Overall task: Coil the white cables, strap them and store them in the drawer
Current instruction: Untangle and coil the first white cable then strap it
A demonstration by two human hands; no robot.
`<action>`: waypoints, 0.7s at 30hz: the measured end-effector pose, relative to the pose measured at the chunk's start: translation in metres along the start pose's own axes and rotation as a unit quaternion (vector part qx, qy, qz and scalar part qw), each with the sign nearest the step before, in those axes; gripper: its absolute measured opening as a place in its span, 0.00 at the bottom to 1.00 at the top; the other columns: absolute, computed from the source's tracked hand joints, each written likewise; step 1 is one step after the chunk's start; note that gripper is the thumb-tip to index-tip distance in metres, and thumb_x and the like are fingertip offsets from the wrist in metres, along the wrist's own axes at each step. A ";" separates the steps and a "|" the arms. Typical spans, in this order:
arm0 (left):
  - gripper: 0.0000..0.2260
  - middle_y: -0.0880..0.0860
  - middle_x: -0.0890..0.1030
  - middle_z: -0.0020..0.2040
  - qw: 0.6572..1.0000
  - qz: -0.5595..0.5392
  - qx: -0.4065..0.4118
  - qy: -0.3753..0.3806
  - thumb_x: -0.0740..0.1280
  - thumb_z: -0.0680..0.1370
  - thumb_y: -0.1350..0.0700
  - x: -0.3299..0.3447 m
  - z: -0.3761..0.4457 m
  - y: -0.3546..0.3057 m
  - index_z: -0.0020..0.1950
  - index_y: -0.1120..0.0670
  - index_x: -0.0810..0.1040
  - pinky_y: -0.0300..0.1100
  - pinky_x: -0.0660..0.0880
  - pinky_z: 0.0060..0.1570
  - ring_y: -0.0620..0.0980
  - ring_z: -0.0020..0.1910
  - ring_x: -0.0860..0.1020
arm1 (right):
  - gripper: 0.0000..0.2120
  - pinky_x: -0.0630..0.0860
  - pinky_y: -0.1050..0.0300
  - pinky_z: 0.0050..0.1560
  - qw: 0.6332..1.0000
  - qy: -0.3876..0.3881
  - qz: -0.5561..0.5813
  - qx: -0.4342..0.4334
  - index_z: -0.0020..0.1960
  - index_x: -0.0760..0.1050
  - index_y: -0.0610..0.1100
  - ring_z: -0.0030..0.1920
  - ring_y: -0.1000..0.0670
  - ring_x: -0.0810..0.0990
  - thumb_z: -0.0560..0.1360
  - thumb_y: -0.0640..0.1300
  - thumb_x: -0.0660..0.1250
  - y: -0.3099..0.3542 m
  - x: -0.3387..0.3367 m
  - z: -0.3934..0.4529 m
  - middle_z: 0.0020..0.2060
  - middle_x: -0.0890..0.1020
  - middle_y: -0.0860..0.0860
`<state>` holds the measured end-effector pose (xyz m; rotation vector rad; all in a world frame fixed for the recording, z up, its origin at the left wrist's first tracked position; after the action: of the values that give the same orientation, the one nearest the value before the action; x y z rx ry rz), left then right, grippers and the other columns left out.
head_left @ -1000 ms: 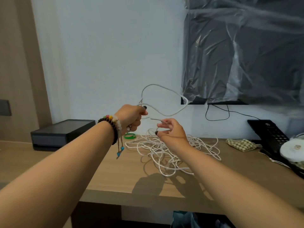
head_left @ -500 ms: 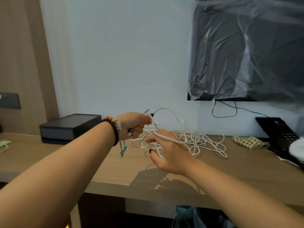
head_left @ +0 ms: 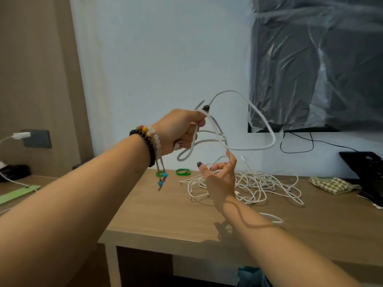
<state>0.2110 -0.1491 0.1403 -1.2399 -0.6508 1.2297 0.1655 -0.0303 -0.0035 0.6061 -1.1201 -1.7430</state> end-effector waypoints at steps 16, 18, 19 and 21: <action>0.12 0.48 0.63 0.19 0.963 -0.053 -0.039 -0.262 0.58 0.81 0.58 -0.044 0.008 0.086 0.38 0.56 0.70 0.37 0.55 0.23 0.46 0.17 0.58 | 0.13 0.75 0.57 0.41 0.986 0.110 -0.101 0.069 0.40 0.78 0.42 0.37 0.49 0.83 0.80 0.42 0.60 0.036 -0.066 0.072 0.31 0.81 0.48; 0.12 0.48 0.63 0.17 0.960 -0.034 -0.071 -0.269 0.57 0.83 0.54 -0.034 0.015 0.107 0.42 0.56 0.72 0.39 0.56 0.25 0.47 0.16 0.60 | 0.13 0.77 0.55 0.44 0.988 0.103 -0.101 0.055 0.39 0.77 0.41 0.38 0.49 0.84 0.80 0.45 0.61 0.053 -0.085 0.081 0.28 0.80 0.50; 0.13 0.49 0.63 0.17 0.960 -0.021 -0.085 -0.267 0.57 0.83 0.52 -0.028 0.019 0.117 0.43 0.56 0.73 0.40 0.57 0.25 0.48 0.17 0.61 | 0.14 0.78 0.55 0.44 0.989 0.098 -0.094 0.051 0.39 0.76 0.41 0.39 0.48 0.84 0.80 0.45 0.62 0.062 -0.093 0.085 0.26 0.78 0.50; 0.13 0.49 0.63 0.17 0.962 -0.014 -0.112 -0.250 0.56 0.83 0.51 -0.014 0.029 0.140 0.46 0.54 0.76 0.39 0.57 0.25 0.48 0.17 0.61 | 0.13 0.80 0.54 0.44 0.992 0.095 -0.067 0.048 0.38 0.75 0.40 0.40 0.45 0.85 0.79 0.45 0.64 0.076 -0.110 0.088 0.23 0.74 0.50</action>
<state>0.1345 -0.1710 0.0205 -1.0979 -1.1998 1.4895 0.1778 0.0946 0.0949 0.9062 -1.0545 -1.7099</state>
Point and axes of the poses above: each hand's wrist, its own z-axis towards the middle knuckle, its own x-axis out of the palm, y = z × x, the point moved 2 cm from there along z, towards the middle knuckle
